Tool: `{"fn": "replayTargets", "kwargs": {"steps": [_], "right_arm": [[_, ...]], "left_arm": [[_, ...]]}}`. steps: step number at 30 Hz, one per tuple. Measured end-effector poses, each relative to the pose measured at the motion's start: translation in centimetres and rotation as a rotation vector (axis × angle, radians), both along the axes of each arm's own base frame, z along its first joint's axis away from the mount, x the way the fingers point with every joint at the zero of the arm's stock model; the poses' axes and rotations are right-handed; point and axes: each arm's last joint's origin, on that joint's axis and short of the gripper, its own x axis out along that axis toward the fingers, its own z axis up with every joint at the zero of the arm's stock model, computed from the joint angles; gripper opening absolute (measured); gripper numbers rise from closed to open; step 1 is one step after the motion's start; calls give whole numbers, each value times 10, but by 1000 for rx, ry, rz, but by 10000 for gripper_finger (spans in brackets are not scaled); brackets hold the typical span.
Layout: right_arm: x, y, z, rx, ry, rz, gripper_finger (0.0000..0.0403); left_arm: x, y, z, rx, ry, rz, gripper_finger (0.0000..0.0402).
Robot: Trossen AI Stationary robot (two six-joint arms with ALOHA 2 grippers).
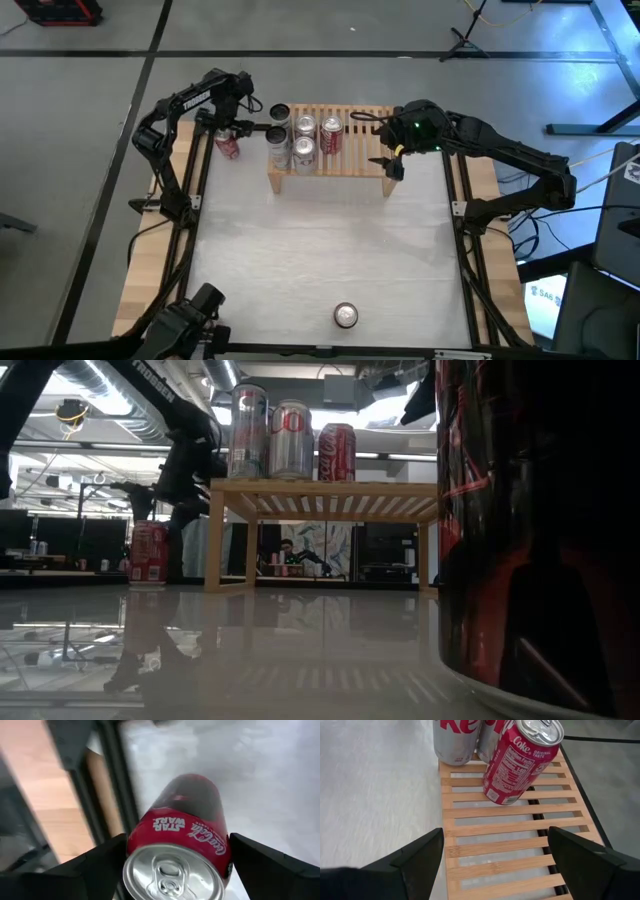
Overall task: Place canned beverage on shelf
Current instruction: Put the red soda can on the shelf
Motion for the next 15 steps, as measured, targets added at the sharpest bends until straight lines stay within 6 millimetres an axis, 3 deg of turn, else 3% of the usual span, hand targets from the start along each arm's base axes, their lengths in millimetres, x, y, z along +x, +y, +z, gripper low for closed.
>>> {"fn": "replayTargets", "kwargs": {"steps": [15], "right_arm": [[1, 0, 1, -7, -11, 1, 347]], "left_arm": [[-1, -1, 0, -56, -63, -8, 319]]}}
